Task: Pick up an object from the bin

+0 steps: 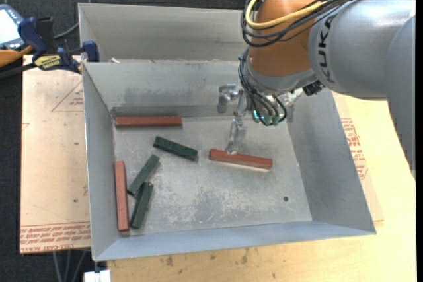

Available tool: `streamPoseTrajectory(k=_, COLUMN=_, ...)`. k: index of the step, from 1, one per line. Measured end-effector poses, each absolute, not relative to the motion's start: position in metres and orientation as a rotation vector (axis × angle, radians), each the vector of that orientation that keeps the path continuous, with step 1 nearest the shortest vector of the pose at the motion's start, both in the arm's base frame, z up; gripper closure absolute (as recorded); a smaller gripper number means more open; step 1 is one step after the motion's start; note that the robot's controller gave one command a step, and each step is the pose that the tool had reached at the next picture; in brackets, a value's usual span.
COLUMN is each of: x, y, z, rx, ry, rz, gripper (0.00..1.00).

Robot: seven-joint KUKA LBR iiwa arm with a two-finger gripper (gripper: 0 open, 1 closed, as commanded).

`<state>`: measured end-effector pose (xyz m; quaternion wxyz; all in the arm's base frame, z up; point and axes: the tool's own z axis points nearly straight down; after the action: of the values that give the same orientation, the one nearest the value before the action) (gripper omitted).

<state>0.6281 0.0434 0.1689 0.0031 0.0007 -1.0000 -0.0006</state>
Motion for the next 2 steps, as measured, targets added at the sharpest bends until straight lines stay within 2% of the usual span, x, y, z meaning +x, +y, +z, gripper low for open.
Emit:
streamPoseTrajectory(k=1, x=0.5937, y=0.1417, z=0.0653, rx=0.105, ry=-3.132, rz=-0.005, gripper=0.0)
streamPoseTrajectory(k=2, x=0.5976, y=0.1371, z=0.0704, rx=0.092, ry=-3.142, rz=-0.003, gripper=1.0)
